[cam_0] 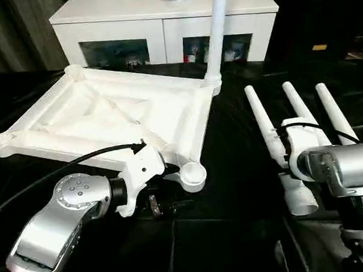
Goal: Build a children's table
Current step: Pick table leg
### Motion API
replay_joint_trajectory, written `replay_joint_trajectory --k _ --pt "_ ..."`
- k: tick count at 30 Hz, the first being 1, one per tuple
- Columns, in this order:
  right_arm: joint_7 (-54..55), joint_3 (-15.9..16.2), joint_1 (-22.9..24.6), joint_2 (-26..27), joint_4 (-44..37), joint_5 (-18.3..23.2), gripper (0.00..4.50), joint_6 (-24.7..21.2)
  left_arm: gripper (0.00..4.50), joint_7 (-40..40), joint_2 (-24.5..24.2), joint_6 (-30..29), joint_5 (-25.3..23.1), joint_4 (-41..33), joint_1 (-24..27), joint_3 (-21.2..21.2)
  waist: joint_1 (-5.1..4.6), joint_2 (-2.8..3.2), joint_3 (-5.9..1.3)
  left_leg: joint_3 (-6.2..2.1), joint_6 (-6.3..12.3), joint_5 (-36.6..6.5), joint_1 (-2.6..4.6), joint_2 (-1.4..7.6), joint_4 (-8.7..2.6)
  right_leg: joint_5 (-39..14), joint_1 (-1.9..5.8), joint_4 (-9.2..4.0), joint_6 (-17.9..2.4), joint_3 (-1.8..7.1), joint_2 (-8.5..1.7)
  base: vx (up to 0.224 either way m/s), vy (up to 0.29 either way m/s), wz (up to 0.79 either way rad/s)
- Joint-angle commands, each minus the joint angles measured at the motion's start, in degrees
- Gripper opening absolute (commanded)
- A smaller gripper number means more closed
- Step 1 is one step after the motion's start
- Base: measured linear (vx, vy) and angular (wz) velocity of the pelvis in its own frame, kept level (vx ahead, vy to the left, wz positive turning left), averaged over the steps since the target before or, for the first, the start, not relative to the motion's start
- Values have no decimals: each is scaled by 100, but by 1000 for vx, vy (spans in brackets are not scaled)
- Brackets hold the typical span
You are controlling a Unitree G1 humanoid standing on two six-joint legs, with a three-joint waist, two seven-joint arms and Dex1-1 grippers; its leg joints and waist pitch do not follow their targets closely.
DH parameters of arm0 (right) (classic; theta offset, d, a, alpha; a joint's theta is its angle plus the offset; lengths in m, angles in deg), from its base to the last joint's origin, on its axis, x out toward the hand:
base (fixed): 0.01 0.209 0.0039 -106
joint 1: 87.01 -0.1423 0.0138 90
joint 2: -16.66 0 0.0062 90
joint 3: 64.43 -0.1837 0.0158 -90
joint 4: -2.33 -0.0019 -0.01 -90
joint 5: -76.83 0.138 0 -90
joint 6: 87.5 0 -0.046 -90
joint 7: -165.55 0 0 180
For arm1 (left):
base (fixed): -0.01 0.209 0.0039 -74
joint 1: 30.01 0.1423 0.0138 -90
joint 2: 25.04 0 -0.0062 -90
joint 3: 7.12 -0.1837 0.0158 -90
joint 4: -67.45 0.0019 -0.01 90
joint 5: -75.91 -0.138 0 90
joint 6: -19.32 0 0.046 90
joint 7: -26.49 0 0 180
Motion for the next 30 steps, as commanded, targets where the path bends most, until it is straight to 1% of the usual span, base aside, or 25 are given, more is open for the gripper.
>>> replay_joint_trajectory --k 1,2,4,6,7,11,13,16,18,19,21,22,23,25,26,27,28,30 --pt "41 -169 -45 52 38 89 388 -123 450 26 -82 -80 64 -168 -106 85 30 -34 -344 -45 -181 -580 21 169 -390 -907 277 -356 -1184 205 -310 0 0 0" --pt "46 -182 -47 60 40 96 378 -133 450 43 -89 -103 96 -189 -119 97 33 -33 -342 -48 -187 -612 23 173 -393 -975 276 -359 -1174 204 -314 0 0 0" --pt "53 -220 -49 88 41 110 374 -156 450 58 -99 -149 166 -219 -136 128 31 -28 -338 -45 -221 -653 25 169 -393 -1070 267 -365 -1157 203 -310 0 0 0" --pt "58 -236 -46 97 38 115 346 -167 450 63 -108 -175 195 -234 -144 141 30 -32 -336 -49 -227 -662 20 169 -397 -1109 265 -367 -1139 202 -305 0 0 0" --pt "63 -256 -44 108 30 126 346 -184 450 61 -112 -183 212 -239 -146 148 32 -26 -340 -48 -230 -665 25 168 -395 -1122 263 -370 -1125 202 -307 0 0 0" --pt "78 -289 -26 126 14 156 307 -203 450 55 -130 -184 255 -240 -149 148 40 -25 -350 -50 -236 -567 20 166 -391 -979 268 -353 -1119 199 -298 0 0 0" --pt "94 -303 -22 139 17 167 296 -207 450 45 -137 -189 288 -243 -159 148 43 -23 -354 -49 -234 -539 18 165 -389 -930 272 -347 -1128 198 -300 0 0 0" --pt "109 -316 -13 155 31 178 263 -199 450 36 -139 -211 353 -256 -184 159 41 -22 -358 -46 -239 -529 18 162 -384 -883 276 -343 -1144 199 -299 0 0 0" --pt "121 -324 -5 156 40 187 254 -187 450 28 -136 -212 383 -254 -199 164 45 -25 -356 -44 -242 -534 20 159 -384 -892 276 -345 -1149 199 -297 0 0 0" --pt "130 -328 2 162 38 189 250 -185 450 22 -138 -207 401 -250 -208 167 43 -17 -354 -45 -245 -544 17 160 -386 -903 275 -346 -1150 199 -298 0 0 0" --pt "137 -351 8 181 29 195 226 -188 450 15 -125 -203 418 -241 -221 177 44 -8 -353 -46 -251 -571 24 161 -386 -930 270 -347 -1145 196 -295 0 0 0" --pt "141 -370 9 190 26 200 226 -183 450 12 -119 -201 422 -234 -229 182 43 -8 -356 -46 -257 -578 24 161 -385 -920 271 -347 -1143 196 -294 0 0 0" --pt "159 -432 7 216 21 208 209 -168 450 11 -113 -199 428 -228 -239 188 42 -14 -354 -44 -256 -583 21 159 -386 -925 274 -349 -1139 199 -295 0 0 0" --pt "161 -494 -3 240 7 229 195 -170 450 2 -107 -197 442 -219 -250 201 42 -8 -357 -47 -261 -581 21 160 -386 -928 276 -346 -1135 198 -297 0 0 0" --pt "155 -570 -23 261 -47 259 195 -201 450 -11 -122 -177 419 -199 -261 198 39 -4 -353 -49 -265 -590 19 160 -389 -921 275 -347 -1134 197 -292 0 0 0" --pt "134 -646 -49 277 -99 302 185 -229 450 -28 -118 -164 420 -176 -267 211 42 -4 -357 -49 -266 -594 23 160 -386 -922 275 -346 -1133 196 -294 0 0 0" --pt "76 -713 -94 256 -217 368 184 -249 450 -113 -49 -100 415 -100 -286 281 39 -10 -359 -47 -255 -582 18 157 -385 -897 282 -343 -1134 198 -292 0 0 0" --pt "13 -776 -149 233 -356 445 184 -233 450 -242 68 -38 465 -22 -324 396 46 0 -363 -48 -251 -541 22 159 -381 -835 282 -338 -1144 196 -292 0 0 0"
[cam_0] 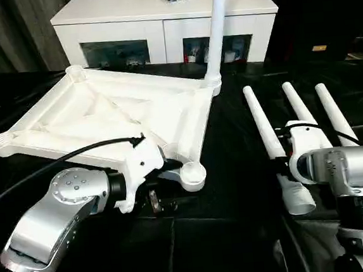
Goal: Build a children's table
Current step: Pick table leg
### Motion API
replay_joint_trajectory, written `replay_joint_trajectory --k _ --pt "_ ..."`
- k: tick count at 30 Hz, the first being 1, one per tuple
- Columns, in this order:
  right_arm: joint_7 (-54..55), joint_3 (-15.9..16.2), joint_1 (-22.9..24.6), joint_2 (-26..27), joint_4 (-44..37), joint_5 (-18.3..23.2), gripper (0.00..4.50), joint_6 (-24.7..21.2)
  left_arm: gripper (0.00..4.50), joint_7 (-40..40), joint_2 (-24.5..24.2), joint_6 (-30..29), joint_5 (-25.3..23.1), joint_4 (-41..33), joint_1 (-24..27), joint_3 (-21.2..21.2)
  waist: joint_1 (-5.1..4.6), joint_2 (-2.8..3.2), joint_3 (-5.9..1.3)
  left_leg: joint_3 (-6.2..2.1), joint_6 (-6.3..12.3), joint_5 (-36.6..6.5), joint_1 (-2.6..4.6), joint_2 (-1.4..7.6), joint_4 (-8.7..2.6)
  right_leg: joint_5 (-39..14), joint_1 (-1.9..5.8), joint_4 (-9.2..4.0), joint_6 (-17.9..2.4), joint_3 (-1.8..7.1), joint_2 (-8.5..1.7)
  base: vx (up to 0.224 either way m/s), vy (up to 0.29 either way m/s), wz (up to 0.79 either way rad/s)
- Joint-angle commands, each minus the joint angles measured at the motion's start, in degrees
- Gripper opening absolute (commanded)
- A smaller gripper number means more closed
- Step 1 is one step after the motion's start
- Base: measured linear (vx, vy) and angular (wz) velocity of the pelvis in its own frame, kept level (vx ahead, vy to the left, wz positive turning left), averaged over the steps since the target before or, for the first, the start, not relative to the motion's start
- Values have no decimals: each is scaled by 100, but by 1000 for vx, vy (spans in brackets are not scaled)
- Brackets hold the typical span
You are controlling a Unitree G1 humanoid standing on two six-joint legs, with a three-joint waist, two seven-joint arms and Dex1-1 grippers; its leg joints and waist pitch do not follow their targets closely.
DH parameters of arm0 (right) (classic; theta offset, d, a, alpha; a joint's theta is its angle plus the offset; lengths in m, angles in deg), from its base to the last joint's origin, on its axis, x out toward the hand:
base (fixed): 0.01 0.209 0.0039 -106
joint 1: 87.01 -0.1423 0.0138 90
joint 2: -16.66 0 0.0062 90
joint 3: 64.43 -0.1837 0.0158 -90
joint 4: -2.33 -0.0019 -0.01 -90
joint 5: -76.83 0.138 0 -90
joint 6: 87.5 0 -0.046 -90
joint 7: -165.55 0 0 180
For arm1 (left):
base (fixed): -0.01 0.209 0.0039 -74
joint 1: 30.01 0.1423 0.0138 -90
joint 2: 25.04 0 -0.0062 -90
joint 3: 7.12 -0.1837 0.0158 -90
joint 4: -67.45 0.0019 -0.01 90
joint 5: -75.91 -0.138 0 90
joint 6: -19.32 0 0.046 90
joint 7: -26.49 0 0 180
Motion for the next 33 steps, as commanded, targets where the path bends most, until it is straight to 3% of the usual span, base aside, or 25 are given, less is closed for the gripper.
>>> replay_joint_trajectory --k 1,4,7,11,12,13,15,16,17,22,23,24,28,33 --pt "-64 -127 -146 -34 -274 123 184 -29 450 -111 47 78 29 60 -124 188 17 -4 -358 -42 -231 -575 14 158 -382 -833 284 -360 -1152 197 -286 0 0 0" --pt "-76 -552 -332 104 -638 317 183 373 450 -439 380 196 150 263 -271 485 25 -17 -363 -43 -201 -574 16 158 -376 -856 287 -362 -1145 201 -290 0 0 0" --pt "4 -1006 -478 392 -952 611 183 1430 450 -756 806 200 408 409 -468 815 35 -24 -369 -35 -198 -639 15 161 -371 -968 280 -369 -1130 206 -312 0 0 0" --pt "-449 -1148 -524 681 -1373 1155 183 2560 450 -1415 1531 107 818 676 -903 1363 43 -35 -371 -18 -112 -651 8 167 -356 -922 273 -370 -1151 203 -306 0 0 0" --pt "-652 -1143 -519 754 -1491 1334 183 2549 450 -1634 1753 14 956 768 -1081 1529 47 -63 -383 -21 -69 -625 14 167 -349 -827 287 -374 -1206 197 -299 0 0 0" --pt "-773 -1142 -516 795 -1556 1441 183 2511 450 -1753 1872 -45 1033 820 -1182 1617 68 -41 -381 -34 -15 -642 10 164 -349 -790 291 -362 -1241 194 -294 0 0 0" --pt "-1226 -1033 -420 919 -1784 1790 183 2381 450 -1994 2189 -184 1324 969 -1498 1814 53 -87 -366 -39 39 -664 -18 153 -360 -830 306 -368 -1210 187 -282 0 0 0" --pt "-1351 -1007 -392 957 -1845 1893 183 2335 450 -2045 2276 -224 1419 1008 -1585 1862 79 -73 -374 -41 68 -667 1 161 -347 -868 294 -379 -1228 192 -302 0 0 0" --pt "-1577 -998 -338 1071 -1942 2150 183 2258 450 -2093 2447 -327 1681 1068 -1766 1938 87 -96 -368 -39 109 -653 -18 153 -350 -924 302 -388 -1221 188 -299 0 0 0" --pt "-2077 -812 -171 1063 -1957 2777 183 2221 450 -2253 2817 -865 2321 1195 -2197 2075 130 -121 -374 -34 121 -504 -30 154 -339 -968 298 -380 -1194 182 -303 0 0 0" --pt "-2153 -741 -130 1029 -1961 2850 183 2257 450 -2317 2884 -946 2375 1241 -2290 2113 141 -118 -375 -38 125 -493 -25 157 -338 -970 298 -390 -1191 181 -309 0 0 0" --pt "-2217 -676 -91 998 -1971 2898 183 2267 450 -2382 2964 -998 2439 1306 -2388 2159 151 -159 -370 -36 138 -475 -30 157 -339 -976 299 -401 -1174 181 -306 0 0 0" --pt "-2528 -379 73 878 -2130 2988 183 2198 450 -2515 3016 -1187 2456 1470 -2612 2085 170 -172 -361 -50 135 -425 -48 164 -353 -1163 305 -415 -1022 178 -324 0 0 0" --pt "-2635 -133 175 801 -2185 2902 182 2228 450 -2692 3131 -1200 2489 1546 -2704 2069 156 -189 -361 -55 112 -412 -57 167 -352 -1219 305 -430 -971 170 -329 0 0 0"
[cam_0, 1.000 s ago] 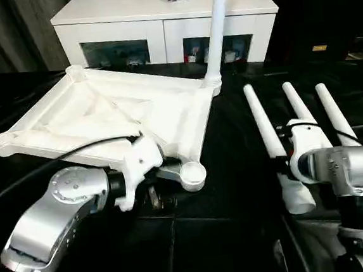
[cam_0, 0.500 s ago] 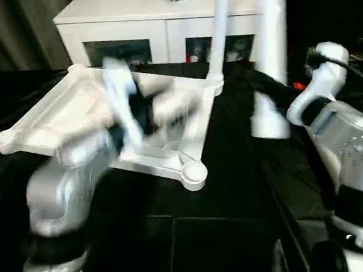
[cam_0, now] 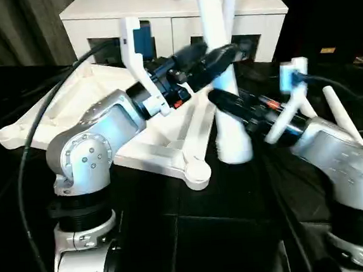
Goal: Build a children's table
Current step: Pick table leg
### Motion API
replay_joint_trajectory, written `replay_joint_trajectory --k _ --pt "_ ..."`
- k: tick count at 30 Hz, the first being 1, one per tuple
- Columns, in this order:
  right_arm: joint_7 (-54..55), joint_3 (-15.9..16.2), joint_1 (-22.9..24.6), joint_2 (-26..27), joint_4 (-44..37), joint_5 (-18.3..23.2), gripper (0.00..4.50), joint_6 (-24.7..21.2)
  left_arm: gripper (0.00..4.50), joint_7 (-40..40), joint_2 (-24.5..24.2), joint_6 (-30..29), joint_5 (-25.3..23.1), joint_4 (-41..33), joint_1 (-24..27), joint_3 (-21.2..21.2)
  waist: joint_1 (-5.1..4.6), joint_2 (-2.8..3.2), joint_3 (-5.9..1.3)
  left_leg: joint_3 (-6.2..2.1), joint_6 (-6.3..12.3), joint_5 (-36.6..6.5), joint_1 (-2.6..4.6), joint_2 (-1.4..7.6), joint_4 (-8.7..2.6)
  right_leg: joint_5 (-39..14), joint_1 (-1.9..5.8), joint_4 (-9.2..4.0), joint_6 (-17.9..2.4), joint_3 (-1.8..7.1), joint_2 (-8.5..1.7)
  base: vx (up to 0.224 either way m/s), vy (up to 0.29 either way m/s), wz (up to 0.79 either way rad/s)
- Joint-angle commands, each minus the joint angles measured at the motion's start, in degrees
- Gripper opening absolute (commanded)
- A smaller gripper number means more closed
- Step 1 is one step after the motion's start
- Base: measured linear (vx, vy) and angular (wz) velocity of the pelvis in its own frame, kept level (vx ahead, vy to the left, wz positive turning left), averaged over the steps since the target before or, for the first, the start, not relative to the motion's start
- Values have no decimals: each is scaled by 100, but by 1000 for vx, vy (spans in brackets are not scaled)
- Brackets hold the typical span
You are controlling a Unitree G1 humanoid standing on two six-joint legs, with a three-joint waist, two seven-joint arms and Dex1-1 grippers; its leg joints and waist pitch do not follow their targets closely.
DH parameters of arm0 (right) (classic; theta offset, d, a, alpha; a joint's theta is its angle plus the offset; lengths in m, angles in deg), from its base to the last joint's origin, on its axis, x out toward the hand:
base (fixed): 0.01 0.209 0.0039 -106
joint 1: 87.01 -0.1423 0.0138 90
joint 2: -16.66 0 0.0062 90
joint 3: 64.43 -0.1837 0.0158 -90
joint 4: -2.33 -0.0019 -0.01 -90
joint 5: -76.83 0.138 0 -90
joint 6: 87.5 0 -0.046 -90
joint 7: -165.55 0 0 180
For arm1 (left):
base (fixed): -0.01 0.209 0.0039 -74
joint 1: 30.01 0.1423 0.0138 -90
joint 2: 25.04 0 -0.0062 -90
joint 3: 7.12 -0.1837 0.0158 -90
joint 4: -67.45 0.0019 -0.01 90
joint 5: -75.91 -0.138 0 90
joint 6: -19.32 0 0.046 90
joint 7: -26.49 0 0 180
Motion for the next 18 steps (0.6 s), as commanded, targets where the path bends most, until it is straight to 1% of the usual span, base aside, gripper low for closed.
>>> replay_joint_trajectory --k 1,2,3,5,9,10,11,12,13,14,15,16,17,18 --pt "-178 357 28 -46 -229 64 182 12 450 -147 84 -100 87 66 -201 -59 39 -90 -391 -51 55 -432 -21 160 -356 -1202 322 -438 -953 182 -319 0 0 0" --pt "-173 431 57 -81 -244 62 182 46 450 -191 106 -124 118 65 -212 -48 41 -78 -392 -54 51 -433 -17 165 -357 -1195 320 -435 -953 182 -321 0 0 0" --pt "-145 539 84 -133 -239 64 182 104 450 -213 149 -165 183 66 -226 -17 42 -79 -391 -53 48 -433 -12 170 -354 -1176 314 -437 -965 183 -323 0 0 0" --pt "-35 698 106 -179 -183 -47 182 226 450 -239 252 -234 385 46 -234 87 48 -76 -397 -52 36 -401 -12 176 -348 -1043 316 -422 -1048 177 -329 0 0 0" --pt "-1 822 118 -231 -153 -166 182 332 450 -254 274 -287 582 -1 -207 143 47 -78 -399 -55 78 -367 -18 175 -353 -911 320 -413 -1095 173 -320 0 0 0" --pt "-4 849 121 -246 -159 -179 182 348 450 -257 267 -293 606 -12 -196 146 48 -84 -400 -53 92 -349 -17 176 -350 -858 322 -410 -1100 175 -320 0 0 0" --pt "13 1007 123 -329 -170 -275 182 454 450 -267 213 -276 489 -17 -165 68 46 -93 -401 -52 113 -328 -22 175 -350 -811 327 -404 -1109 176 -320 0 0 0" --pt "15 1027 124 -339 -171 -286 182 467 450 -269 208 -274 474 -17 -162 59 53 -87 -401 -58 108 -310 -22 184 -353 -812 327 -403 -1099 171 -327 0 0 0" --pt "72 1232 126 -443 -176 -468 182 640 450 -302 187 -278 382 -16 -148 15 44 -95 -400 -51 114 -290 -18 180 -348 -779 323 -403 -1093 176 -320 0 0 0" --pt "123 1370 121 -506 -160 -634 182 748 450 -357 192 -266 324 5 -155 4 51 -90 -399 -56 103 -282 -15 187 -351 -789 323 -403 -1080 172 -325 0 0 0" --pt "131 1429 123 -536 -153 -703 182 801 450 -377 192 -261 303 15 -159 0 46 -93 -398 -55 84 -266 -21 184 -346 -781 333 -401 -1058 176 -326 0 0 0" --pt "221 2045 156 -803 -55 -1417 182 1378 450 -669 219 -243 120 193 -211 40 58 -91 -404 -64 51 -265 -25 205 -344 -796 324 -398 -1035 172 -344 0 0 0" --pt "244 2154 164 -839 -32 -1542 182 1488 450 -746 227 -240 84 243 -224 61 38 -101 -391 -50 9 -291 -32 179 -338 -859 329 -419 -970 175 -324 0 0 0" --pt "297 2311 173 -847 2 -1715 182 1667 450 -870 230 -228 19 350 -242 100 43 -97 -394 -51 8 -319 -36 179 -339 -907 333 -417 -953 181 -336 0 0 0"
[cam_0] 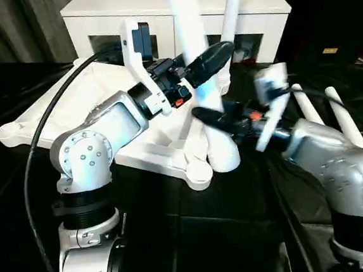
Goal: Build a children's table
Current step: Pick table leg
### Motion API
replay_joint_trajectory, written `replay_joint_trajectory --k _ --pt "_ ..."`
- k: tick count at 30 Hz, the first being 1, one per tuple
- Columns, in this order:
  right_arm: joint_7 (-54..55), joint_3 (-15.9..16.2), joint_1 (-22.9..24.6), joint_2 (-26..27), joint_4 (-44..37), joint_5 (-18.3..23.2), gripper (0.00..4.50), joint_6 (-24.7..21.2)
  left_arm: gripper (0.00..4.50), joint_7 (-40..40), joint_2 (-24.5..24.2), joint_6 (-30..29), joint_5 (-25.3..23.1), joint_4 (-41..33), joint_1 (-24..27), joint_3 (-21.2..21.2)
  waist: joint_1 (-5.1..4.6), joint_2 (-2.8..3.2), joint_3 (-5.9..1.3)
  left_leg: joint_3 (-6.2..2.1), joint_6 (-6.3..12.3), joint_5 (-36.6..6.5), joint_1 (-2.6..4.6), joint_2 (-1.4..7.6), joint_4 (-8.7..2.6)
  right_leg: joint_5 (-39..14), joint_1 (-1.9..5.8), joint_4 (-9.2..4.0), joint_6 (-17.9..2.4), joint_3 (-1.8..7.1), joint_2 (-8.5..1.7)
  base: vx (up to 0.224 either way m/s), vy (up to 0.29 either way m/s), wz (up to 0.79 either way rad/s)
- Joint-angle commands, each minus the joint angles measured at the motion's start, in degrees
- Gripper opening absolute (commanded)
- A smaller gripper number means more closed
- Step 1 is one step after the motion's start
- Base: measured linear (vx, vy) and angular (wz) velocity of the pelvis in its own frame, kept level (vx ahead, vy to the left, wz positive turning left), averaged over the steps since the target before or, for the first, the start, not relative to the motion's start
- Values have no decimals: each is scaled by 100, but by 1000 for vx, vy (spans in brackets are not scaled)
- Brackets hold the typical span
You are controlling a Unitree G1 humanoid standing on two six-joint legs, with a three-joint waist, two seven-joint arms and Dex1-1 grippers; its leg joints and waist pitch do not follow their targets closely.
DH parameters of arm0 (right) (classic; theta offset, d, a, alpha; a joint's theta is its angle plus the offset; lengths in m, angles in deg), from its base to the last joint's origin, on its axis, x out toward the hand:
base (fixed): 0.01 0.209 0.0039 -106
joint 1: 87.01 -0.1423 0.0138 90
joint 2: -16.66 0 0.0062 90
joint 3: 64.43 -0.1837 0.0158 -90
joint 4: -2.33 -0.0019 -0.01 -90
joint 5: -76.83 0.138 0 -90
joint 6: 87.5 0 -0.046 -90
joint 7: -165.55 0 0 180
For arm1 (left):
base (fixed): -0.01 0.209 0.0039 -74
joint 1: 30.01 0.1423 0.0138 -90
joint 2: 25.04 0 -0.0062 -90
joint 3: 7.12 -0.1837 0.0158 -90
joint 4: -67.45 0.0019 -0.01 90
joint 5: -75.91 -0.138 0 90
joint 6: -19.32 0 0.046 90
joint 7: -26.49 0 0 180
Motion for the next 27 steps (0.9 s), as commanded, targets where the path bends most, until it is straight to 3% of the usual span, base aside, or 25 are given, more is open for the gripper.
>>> replay_joint_trajectory --k 1,4,5,10,11,15,27 --pt "67 344 52 12 114 -328 182 232 450 -166 42 13 -101 91 -171 -78 24 -71 -388 -41 5 -340 8 178 -340 -969 325 -397 -938 195 -338 0 0 0" --pt "208 450 34 107 164 -447 182 376 450 -278 -21 34 -212 201 -162 -96 24 -73 -410 -58 65 -288 11 184 -339 -794 329 -366 -991 190 -330 0 0 0" --pt "285 536 25 125 202 -527 182 467 421 -340 -60 40 -249 233 -149 -109 20 -70 -413 -59 95 -224 9 187 -334 -597 329 -343 -1045 189 -327 0 0 0" --pt "638 641 -8 254 380 -767 182 756 394 -561 -86 -11 -351 282 -148 -37 10 -61 -412 -50 161 -215 7 184 -325 -374 332 -324 -1194 186 -328 0 0 0" --pt "694 643 -18 286 415 -800 182 800 370 -588 -88 -13 -360 293 -150 -29 7 -71 -409 -46 155 -270 16 181 -327 -440 330 -332 -1199 186 -323 0 0 0" --pt "856 641 -70 390 578 -955 182 941 362 -618 -91 38 -369 314 -154 -33 5 -58 -410 -51 133 -305 19 186 -328 -452 330 -324 -1193 188 -326 0 0 0" --pt "1022 618 -133 399 779 -1070 182 1077 239 -591 -61 116 -327 266 -122 -19 0 -72 -411 -48 176 -287 10 181 -320 -343 343 -308 -1193 189 -323 0 0 0"
